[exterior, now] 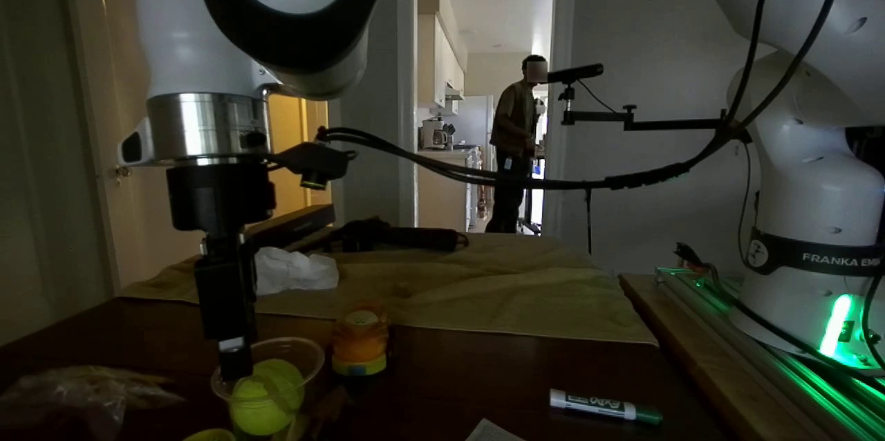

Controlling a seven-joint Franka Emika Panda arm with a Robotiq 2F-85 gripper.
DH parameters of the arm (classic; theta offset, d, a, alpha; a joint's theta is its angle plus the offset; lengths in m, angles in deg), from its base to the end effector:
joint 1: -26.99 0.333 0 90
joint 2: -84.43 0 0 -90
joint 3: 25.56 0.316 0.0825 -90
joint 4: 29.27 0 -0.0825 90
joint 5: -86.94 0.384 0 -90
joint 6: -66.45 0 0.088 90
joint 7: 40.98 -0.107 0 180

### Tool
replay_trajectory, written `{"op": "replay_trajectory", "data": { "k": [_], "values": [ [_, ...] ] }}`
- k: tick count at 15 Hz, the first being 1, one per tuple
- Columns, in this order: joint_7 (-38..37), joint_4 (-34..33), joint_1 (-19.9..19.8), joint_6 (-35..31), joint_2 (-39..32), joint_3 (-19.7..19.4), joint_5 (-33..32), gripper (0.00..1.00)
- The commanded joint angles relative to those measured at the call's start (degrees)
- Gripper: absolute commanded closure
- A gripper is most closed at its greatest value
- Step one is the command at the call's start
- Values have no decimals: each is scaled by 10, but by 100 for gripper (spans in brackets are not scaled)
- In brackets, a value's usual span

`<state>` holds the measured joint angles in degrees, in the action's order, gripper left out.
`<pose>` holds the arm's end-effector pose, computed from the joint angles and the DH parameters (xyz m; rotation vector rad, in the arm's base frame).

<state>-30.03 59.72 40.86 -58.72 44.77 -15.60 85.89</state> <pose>0.6463 0.2656 0.2418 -2.9216 -0.8742 0.0935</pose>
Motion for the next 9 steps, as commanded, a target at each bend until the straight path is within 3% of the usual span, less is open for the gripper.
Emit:
{"op": "replay_trajectory", "data": {
  "k": [1,9],
  "values": [
    [6,-19,0,14,-15,8,-7,30],
    [2,-8,-4,9,-16,9,-3,31]
  ]
}}
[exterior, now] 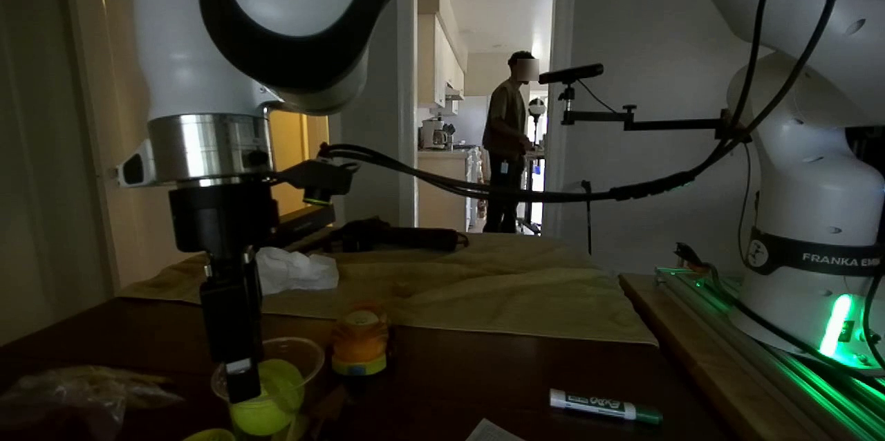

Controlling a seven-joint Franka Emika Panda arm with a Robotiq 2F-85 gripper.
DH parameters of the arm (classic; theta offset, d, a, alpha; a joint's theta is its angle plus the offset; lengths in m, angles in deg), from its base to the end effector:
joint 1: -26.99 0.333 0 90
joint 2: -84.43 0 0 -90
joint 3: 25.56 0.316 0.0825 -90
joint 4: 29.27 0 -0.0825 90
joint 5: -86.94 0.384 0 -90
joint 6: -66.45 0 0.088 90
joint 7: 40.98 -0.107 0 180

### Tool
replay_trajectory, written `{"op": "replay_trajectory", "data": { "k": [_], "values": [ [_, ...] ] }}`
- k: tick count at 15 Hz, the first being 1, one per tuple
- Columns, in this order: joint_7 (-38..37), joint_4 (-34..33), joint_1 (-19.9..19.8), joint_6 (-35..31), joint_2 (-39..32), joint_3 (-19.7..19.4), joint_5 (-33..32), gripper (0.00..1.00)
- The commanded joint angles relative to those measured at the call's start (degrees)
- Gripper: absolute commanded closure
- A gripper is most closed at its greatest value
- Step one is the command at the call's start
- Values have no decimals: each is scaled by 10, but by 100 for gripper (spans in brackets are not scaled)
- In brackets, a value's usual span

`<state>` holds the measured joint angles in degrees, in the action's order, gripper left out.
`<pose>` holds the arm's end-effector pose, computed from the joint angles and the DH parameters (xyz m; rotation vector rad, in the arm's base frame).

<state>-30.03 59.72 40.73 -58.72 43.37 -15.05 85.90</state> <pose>0.6424 0.2689 0.2256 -2.9114 -0.8776 0.1303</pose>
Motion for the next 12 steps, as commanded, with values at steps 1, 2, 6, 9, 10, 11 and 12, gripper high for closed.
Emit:
{"op": "replay_trajectory", "data": {
  "k": [1,2,6,9,10,11,12],
  "values": [
    [1,-7,-3,9,-1,3,-4,31],
    [0,-6,-3,8,1,2,-5,31],
    [-5,5,-3,4,12,0,-6,31],
    [-11,15,-5,-3,19,-3,-4,31],
    [-13,20,-6,-7,24,-4,-5,31],
    [-15,22,-6,-6,27,-5,-5,35],
    [-17,23,-7,-6,28,-6,-4,34]
  ]
}}
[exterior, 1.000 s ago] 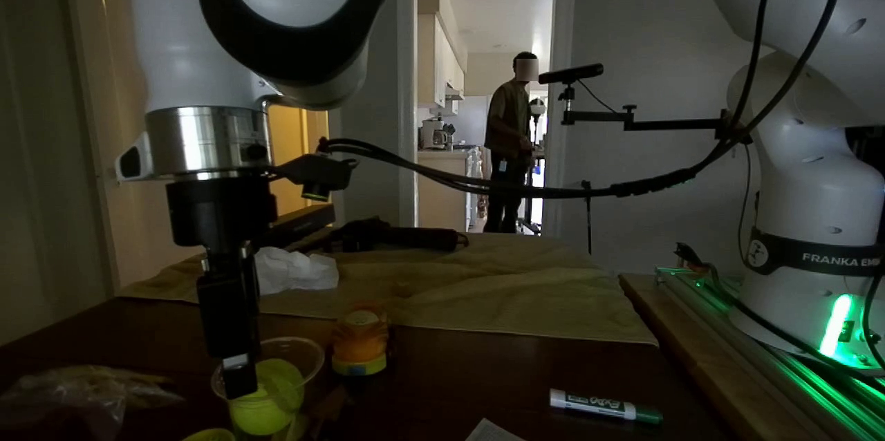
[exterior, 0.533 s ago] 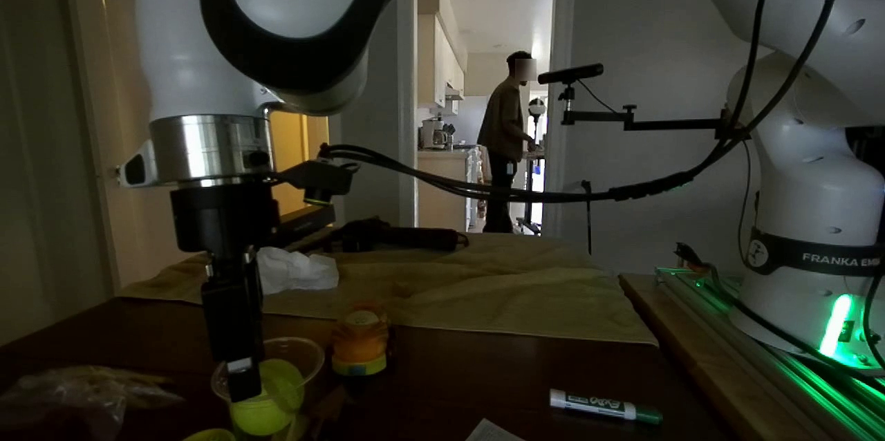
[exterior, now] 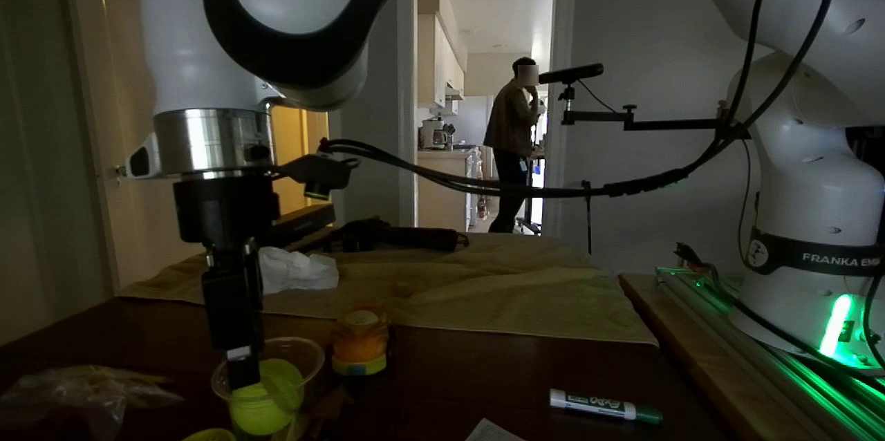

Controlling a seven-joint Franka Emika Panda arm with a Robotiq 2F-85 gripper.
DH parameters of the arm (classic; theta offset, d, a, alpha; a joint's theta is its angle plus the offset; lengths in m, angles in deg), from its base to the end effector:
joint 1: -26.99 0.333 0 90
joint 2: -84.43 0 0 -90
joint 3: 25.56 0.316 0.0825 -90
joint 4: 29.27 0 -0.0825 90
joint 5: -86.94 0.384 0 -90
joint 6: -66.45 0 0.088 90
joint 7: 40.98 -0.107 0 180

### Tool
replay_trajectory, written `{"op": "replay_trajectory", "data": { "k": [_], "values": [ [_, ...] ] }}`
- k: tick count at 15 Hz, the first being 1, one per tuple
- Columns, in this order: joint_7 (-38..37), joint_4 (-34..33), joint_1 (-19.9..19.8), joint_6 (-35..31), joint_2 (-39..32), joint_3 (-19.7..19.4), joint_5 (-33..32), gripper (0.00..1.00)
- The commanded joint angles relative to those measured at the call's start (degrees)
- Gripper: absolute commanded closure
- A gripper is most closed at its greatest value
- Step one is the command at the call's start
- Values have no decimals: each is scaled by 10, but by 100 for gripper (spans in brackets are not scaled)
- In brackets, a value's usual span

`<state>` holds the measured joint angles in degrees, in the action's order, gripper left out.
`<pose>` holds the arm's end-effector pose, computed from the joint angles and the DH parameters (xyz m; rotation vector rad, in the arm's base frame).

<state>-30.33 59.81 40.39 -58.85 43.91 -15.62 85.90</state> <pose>0.6469 0.2598 0.2309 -2.9263 -0.8525 0.1151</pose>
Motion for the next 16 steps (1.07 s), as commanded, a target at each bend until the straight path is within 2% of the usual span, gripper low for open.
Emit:
{"op": "replay_trajectory", "data": {
  "k": [1,6,16],
  "values": [
    [-14,25,-5,-6,23,0,-2,36],
    [-12,31,-10,-7,19,4,6,32],
    [-1,29,-23,-5,-12,11,22,33]
  ]
}}
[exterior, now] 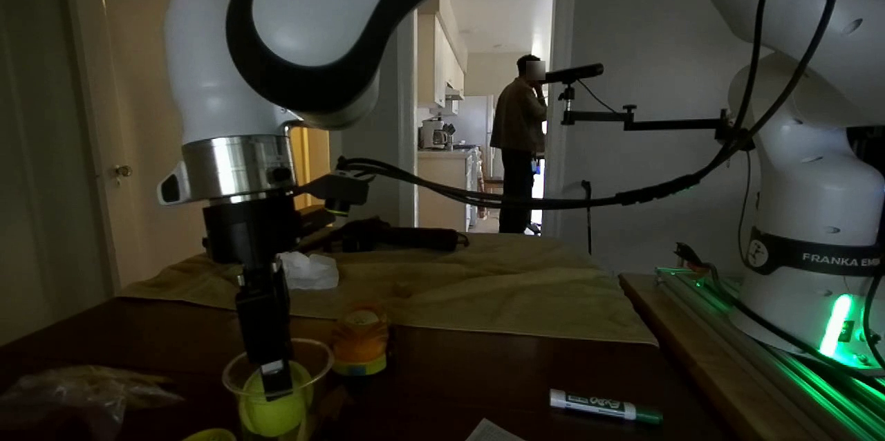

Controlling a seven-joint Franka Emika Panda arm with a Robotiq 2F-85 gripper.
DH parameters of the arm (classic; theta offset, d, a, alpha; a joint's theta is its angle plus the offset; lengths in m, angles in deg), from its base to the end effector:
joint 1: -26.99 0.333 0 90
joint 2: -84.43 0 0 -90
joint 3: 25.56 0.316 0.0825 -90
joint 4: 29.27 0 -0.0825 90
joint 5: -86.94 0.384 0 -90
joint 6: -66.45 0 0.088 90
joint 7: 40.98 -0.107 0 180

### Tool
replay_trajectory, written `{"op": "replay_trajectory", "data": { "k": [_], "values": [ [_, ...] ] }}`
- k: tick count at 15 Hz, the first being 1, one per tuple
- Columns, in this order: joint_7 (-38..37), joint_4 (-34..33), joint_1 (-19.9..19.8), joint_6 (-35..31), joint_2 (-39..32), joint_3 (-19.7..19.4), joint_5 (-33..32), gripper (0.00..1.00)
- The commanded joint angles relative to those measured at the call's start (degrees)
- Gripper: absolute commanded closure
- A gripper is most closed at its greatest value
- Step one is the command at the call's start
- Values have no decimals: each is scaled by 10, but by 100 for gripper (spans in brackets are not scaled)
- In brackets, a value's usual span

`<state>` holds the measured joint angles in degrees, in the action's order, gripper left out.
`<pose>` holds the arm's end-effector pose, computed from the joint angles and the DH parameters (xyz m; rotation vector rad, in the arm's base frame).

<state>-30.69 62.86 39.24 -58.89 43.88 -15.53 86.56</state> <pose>0.6355 0.2449 0.2084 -2.9284 -0.8073 0.1960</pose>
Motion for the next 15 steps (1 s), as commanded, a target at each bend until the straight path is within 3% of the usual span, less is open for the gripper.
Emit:
{"op": "replay_trajectory", "data": {
  "k": [1,3,4,5,7,15],
  "values": [
    [4,-7,-12,-3,-15,10,14,33],
    [9,-20,-14,3,-25,11,12,32],
    [11,-26,-14,4,-29,13,12,40],
    [12,-32,-13,7,-33,13,10,57],
    [12,-38,-11,8,-35,14,8,63],
    [-8,-22,4,28,18,14,-6,67]
  ]
}}
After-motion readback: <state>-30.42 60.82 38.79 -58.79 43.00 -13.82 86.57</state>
